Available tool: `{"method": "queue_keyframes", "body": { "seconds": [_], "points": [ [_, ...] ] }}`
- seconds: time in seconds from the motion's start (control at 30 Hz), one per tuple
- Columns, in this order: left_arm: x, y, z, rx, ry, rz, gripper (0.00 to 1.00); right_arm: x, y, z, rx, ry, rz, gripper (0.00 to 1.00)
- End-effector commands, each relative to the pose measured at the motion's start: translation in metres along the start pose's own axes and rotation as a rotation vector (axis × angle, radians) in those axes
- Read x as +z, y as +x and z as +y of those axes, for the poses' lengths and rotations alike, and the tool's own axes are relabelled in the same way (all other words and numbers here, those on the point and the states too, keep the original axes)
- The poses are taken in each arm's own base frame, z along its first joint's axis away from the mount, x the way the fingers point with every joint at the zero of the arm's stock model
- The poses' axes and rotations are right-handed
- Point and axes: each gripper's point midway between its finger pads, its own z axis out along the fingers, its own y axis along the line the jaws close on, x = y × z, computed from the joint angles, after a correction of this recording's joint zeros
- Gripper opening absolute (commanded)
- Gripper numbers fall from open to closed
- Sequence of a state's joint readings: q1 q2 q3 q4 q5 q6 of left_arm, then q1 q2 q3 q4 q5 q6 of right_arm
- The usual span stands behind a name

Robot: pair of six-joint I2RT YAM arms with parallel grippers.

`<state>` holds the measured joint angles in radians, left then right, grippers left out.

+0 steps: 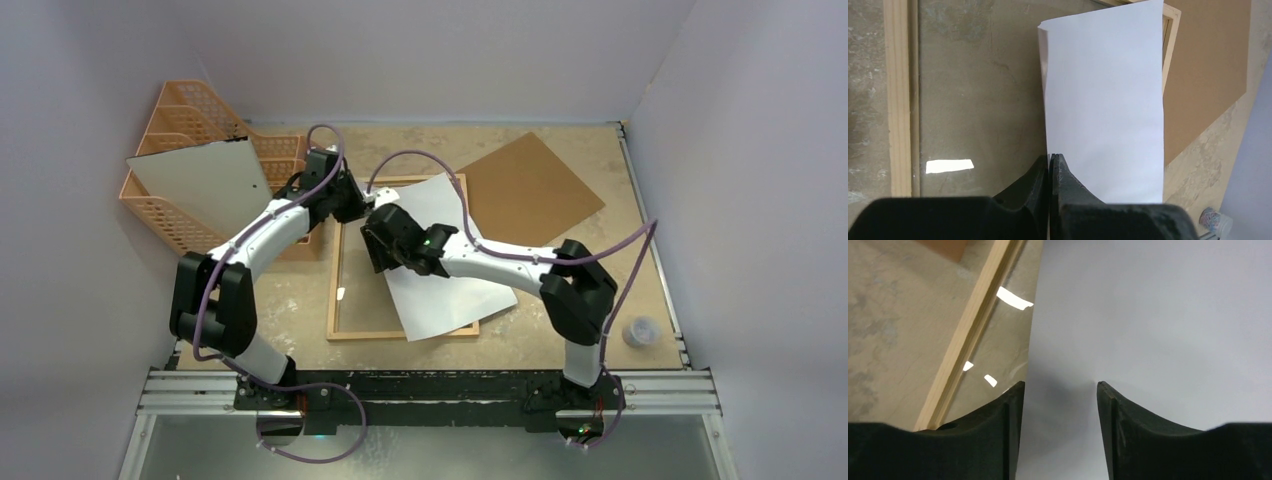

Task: Put the photo into the frame
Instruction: Turn over the photo from the photo frame.

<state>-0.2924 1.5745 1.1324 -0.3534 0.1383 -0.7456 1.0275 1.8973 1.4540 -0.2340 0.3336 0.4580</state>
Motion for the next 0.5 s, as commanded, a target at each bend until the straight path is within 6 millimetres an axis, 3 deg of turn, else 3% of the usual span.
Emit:
{"method": "queue_keyframes", "body": {
  "seconds": [0.0, 0.07, 0.17, 0.3, 0.47],
  "points": [
    [-0.015, -0.022, -0.010, 0.110, 0.053, -0.073, 0.00, -0.052, -0.038, 0.031, -0.003, -0.239, -0.134, 0.62],
    [-0.019, -0.026, -0.013, 0.173, 0.064, -0.081, 0.00, -0.076, -0.052, 0.035, 0.006, -0.311, -0.201, 0.72],
    [-0.028, -0.030, -0.023, 0.254, 0.117, -0.094, 0.00, -0.101, -0.065, 0.027, 0.053, -0.391, -0.270, 0.76],
    [-0.048, -0.033, -0.049, 0.351, 0.260, -0.130, 0.00, -0.112, -0.085, -0.027, 0.206, -0.371, -0.360, 0.77],
    [-0.077, -0.033, -0.079, 0.447, 0.428, -0.182, 0.00, -0.110, -0.086, -0.111, 0.386, -0.247, -0.428, 0.77]
  ]
}}
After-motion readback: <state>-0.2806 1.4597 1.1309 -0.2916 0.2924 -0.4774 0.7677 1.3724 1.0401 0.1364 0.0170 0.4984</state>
